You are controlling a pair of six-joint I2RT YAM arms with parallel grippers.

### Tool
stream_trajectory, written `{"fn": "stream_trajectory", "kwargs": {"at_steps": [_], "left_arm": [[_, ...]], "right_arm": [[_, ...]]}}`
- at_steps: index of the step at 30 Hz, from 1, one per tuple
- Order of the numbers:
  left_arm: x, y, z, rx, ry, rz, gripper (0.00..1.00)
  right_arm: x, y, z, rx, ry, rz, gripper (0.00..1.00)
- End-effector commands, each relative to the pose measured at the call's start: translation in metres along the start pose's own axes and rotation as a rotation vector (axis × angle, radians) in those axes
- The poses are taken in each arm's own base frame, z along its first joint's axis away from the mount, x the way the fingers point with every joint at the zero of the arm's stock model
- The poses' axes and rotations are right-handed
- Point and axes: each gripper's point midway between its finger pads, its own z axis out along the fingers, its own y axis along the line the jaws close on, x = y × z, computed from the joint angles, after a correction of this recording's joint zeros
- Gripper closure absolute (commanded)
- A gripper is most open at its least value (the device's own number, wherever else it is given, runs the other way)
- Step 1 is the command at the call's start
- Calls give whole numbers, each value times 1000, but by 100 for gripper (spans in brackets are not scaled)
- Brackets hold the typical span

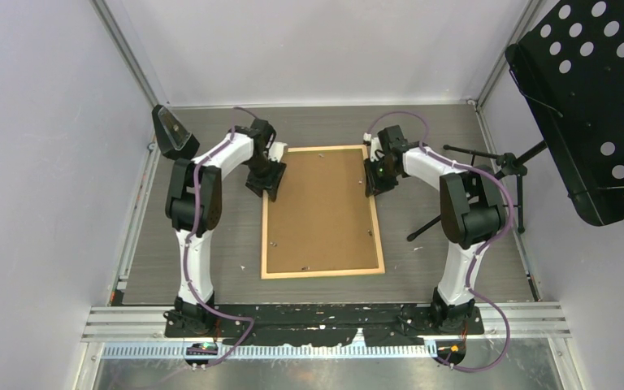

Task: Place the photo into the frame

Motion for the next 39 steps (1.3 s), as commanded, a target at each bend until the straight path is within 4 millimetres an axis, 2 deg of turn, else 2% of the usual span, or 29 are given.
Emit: {"fn": "stream_trajectory", "kwargs": {"at_steps": [1,4,7,13,23,39], "left_arm": [[5,-19,-10,74,1,-2,45],[2,-20,-11,80,-2,-3,40],[-1,-18,-12,65,-9,2,40],[-10,-7,-15,6,-29,30,48],[-20,-5,-15,3,-31,38,57],[-9,-5,2,20,9,28,59]], "right_arm": [[-8,-8,-3,28,0,-79,95],[-10,-7,-5,23,5,-89,95],[-9,-7,-4,19,10,-94,95],[-5,-8,-3,20,22,-113,95],[1,-11,-4,26,35,-147,95],[1,-7,-3,10,36,-139,94]]}}
